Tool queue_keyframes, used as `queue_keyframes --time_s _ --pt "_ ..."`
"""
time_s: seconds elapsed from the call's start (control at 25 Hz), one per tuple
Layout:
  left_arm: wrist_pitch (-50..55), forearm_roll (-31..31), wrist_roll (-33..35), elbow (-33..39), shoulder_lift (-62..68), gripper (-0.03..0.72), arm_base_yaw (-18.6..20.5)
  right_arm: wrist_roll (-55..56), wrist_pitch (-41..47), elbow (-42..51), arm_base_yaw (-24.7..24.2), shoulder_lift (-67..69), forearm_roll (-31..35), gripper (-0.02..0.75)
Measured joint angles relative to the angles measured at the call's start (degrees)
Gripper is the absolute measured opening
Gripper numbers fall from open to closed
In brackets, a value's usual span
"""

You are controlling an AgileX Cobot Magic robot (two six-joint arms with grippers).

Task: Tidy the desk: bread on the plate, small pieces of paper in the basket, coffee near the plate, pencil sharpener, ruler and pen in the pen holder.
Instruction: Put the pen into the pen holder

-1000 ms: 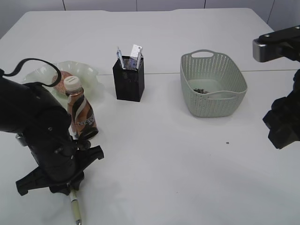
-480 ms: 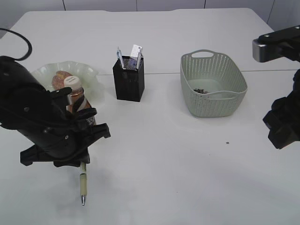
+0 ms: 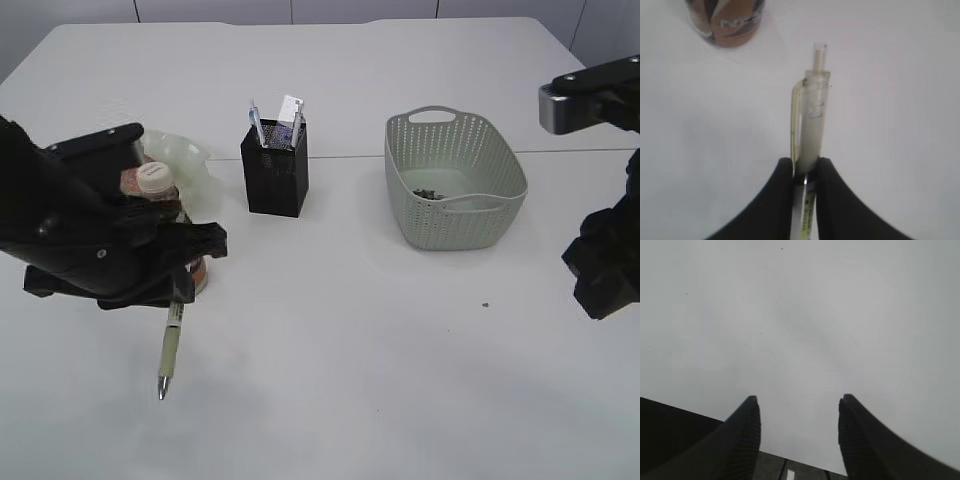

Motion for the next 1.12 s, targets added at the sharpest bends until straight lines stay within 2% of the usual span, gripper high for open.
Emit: queue_keyframes --time_s 0.28,0.36,0.48,0.72,0.84,1.12 --pt "-4.4 0.2 7.6 0.0 -2.5 0.070 0.0 -0.3 0.6 0.0 0.0 0.0 0.0 0.375" --pt "-7.2 1.9 9.1 0.0 -2.5 0.070 0.0 -0.4 0.6 0.0 0.0 0.0 0.0 0.375" --pt "-11.7 7.0 9.9 0.0 -2.5 0.070 0.0 -0.4 0.7 0.0 0.0 0.0 0.0 0.375" --pt "-25.0 22.4 9.9 0.1 -2.5 0.070 0.4 -0.5 0.8 0.0 0.0 0.0 0.0 0.375" --pt "-33.6 25.0 10.0 0.1 -2.2 0.069 2.3 -0.5 0.8 0.0 0.0 0.0 0.0 0.375" --pt "-45.2 25.1 10.0 0.1 0.8 0.069 10.2 -0.5 0.8 0.0 0.0 0.0 0.4 0.375"
